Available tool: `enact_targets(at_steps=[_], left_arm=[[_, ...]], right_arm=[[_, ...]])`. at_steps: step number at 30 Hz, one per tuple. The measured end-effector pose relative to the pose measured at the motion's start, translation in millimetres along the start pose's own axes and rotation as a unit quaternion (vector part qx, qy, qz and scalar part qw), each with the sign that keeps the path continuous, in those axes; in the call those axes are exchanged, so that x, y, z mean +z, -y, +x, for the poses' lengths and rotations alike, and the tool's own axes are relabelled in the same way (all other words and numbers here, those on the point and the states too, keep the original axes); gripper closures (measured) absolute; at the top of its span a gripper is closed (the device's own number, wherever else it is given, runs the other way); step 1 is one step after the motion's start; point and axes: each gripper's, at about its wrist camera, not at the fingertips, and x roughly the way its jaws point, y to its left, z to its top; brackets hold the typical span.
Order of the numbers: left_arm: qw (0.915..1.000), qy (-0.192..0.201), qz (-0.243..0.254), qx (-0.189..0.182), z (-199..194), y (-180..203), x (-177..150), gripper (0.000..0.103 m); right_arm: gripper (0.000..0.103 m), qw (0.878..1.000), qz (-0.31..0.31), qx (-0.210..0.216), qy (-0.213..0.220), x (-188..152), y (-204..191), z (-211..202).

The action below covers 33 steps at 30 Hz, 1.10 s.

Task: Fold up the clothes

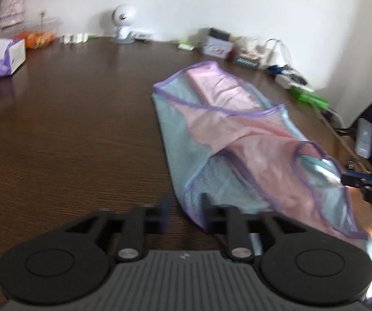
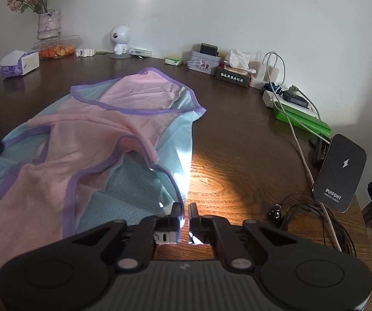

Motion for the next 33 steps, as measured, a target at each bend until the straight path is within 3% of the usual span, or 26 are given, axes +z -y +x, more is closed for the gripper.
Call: enact_targets(at_steps=[1,3,4,6,8,11,13,15,17,18,19,20,26,29,33], left_arm=[[0.9999,0.014,0.005,0.000,-3.5,-0.8,8.7,0.033],[0.9990,0.040,0.019,0.001,-5.7,-3.0,29.2,0.033],[0.9984,0.048,0.029,0.005,3.7,-4.6,45.1,0.032],[0.9978,0.050,0.038,0.019,36.6,-8.3,80.3,0.028],[0.9971,0.030,0.056,0.042,81.8,-5.7,112.2,0.028],[0.9862,-0.005,0.122,0.111,142.7,14.6,136.2,0.031],[0.9808,-0.006,0.150,0.125,169.8,23.7,142.6,0.032],[0.9840,-0.017,0.130,0.121,185.2,21.8,148.3,0.039],[0.9874,-0.019,0.116,0.106,194.4,17.2,151.3,0.057],[0.9878,-0.019,0.112,0.106,198.5,13.9,152.1,0.082],[0.9882,-0.015,0.106,0.110,199.9,9.2,152.3,0.098],[0.9883,-0.010,0.099,0.116,199.1,3.3,152.1,0.100],[0.9843,0.015,0.069,0.162,167.4,-29.9,131.8,0.101],[0.9782,0.028,0.059,0.197,130.3,-36.0,105.4,0.101],[0.9719,0.025,0.039,0.231,82.6,-46.9,64.0,0.101]], right_arm=[[0.088,1.000,0.001,0.008,0.011,4.4,2.3,-7.5],[0.069,0.999,0.008,0.033,0.036,21.1,10.9,-13.4],[0.066,0.998,0.011,0.048,0.048,32.3,16.6,-11.5],[0.066,0.997,0.024,0.061,0.049,59.8,32.8,11.9],[0.066,0.997,0.043,0.054,0.023,89.4,47.5,54.5],[0.066,0.996,0.069,0.056,-0.016,122.0,59.9,116.5],[0.067,0.996,0.075,0.035,-0.043,136.7,59.4,147.1],[0.067,0.996,0.059,0.034,-0.062,144.0,52.9,166.9],[0.068,0.996,0.045,0.034,-0.071,147.1,46.0,178.6],[0.076,0.996,0.036,0.036,-0.072,148.3,43.2,182.2],[0.084,0.996,0.029,0.036,-0.075,149.9,40.7,185.8],[0.100,0.996,0.021,0.031,-0.076,152.7,38.1,189.1],[0.101,0.996,-0.053,0.002,-0.073,180.1,18.5,217.6],[0.101,0.994,-0.082,0.031,-0.060,203.1,1.4,235.6],[0.100,0.983,-0.163,0.076,-0.043,234.5,-57.5,260.1]])
